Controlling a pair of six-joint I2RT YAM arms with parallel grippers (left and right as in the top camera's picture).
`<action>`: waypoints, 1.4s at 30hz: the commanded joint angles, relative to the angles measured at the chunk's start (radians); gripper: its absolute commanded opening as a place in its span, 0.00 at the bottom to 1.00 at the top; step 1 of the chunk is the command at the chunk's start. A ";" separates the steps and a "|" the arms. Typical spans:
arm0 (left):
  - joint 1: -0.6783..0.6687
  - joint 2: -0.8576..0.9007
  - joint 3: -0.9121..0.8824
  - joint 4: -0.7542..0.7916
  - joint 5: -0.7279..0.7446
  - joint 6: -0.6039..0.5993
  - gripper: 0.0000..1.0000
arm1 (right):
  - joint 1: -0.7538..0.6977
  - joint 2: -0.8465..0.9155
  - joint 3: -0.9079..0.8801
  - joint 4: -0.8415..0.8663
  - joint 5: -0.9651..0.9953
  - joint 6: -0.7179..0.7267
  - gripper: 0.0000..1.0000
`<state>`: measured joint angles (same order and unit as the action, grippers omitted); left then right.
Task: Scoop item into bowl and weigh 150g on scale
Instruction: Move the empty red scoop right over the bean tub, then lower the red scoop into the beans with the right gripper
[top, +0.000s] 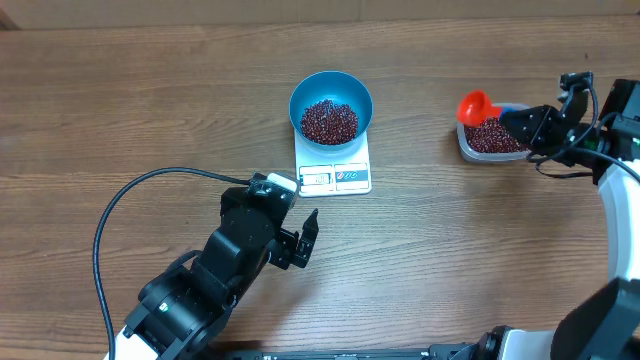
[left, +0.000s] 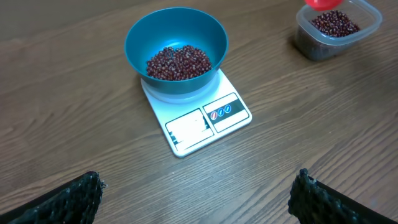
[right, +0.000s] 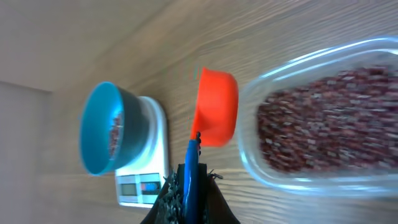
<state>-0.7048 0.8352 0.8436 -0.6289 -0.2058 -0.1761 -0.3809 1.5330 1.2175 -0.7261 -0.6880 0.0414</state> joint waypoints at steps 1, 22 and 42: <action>0.004 -0.004 -0.005 0.003 -0.004 0.019 1.00 | -0.006 -0.064 0.043 -0.015 0.156 -0.055 0.03; 0.004 -0.004 -0.005 0.003 -0.004 0.019 0.99 | -0.005 -0.066 0.041 -0.086 0.485 -0.287 0.04; 0.004 0.008 -0.005 0.004 -0.004 0.019 1.00 | 0.028 0.044 0.040 -0.048 0.444 -0.365 0.04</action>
<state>-0.7048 0.8375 0.8436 -0.6285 -0.2058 -0.1761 -0.3534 1.5719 1.2251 -0.7856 -0.2363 -0.2996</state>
